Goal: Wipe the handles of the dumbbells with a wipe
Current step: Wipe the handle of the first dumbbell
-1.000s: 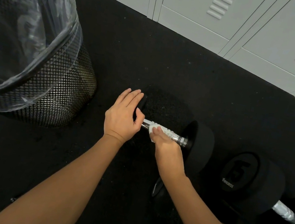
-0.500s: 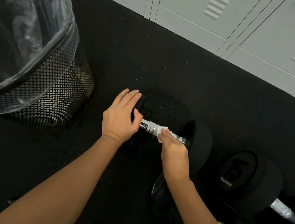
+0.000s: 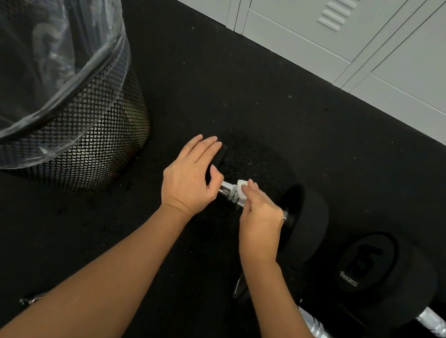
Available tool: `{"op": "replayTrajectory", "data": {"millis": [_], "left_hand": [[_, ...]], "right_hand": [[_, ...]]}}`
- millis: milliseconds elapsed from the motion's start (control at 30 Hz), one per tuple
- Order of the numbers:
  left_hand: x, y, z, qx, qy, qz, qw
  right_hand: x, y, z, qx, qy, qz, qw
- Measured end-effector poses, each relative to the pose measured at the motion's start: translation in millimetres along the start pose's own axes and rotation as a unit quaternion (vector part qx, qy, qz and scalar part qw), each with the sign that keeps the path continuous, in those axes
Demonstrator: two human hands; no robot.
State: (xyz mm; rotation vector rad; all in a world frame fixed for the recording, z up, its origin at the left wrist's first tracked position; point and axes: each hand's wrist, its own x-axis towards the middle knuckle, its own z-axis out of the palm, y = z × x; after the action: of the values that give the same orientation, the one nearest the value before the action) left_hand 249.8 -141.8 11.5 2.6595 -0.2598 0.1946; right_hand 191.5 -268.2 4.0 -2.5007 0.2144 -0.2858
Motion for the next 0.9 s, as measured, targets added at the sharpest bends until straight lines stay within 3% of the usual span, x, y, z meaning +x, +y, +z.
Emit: {"op": "replayTrajectory", "data": {"millis": [67,200,300,433,700,900], "left_hand": [[0,-1,0,-0.005,0.005,0.001,1.0],[0,0,-1,-0.008,0.004,-0.001,1.0],[0,0,-1,-0.012,0.006,-0.003,1.0],[0,0,-1,-0.009,0.008,-0.001,1.0],[0,1,-1,-0.011,0.006,0.0,1.0],[0,0,-1,-0.01,0.004,0.001,1.0]], "right_hand": [[9,-3,-2,0.007,-0.008,0.003,1.0],[6,-1,6,-0.085,-0.137,-0.018,0.987],[-6,9,2,-0.08,-0.114,-0.074,0.987],[-2,13,-8,-0.077,-0.073,-0.043,0.993],[-7,6,-6,-0.1,-0.14,-0.125,0.977],[7,12,-13,-0.125,-0.134,-0.083,0.98]]}}
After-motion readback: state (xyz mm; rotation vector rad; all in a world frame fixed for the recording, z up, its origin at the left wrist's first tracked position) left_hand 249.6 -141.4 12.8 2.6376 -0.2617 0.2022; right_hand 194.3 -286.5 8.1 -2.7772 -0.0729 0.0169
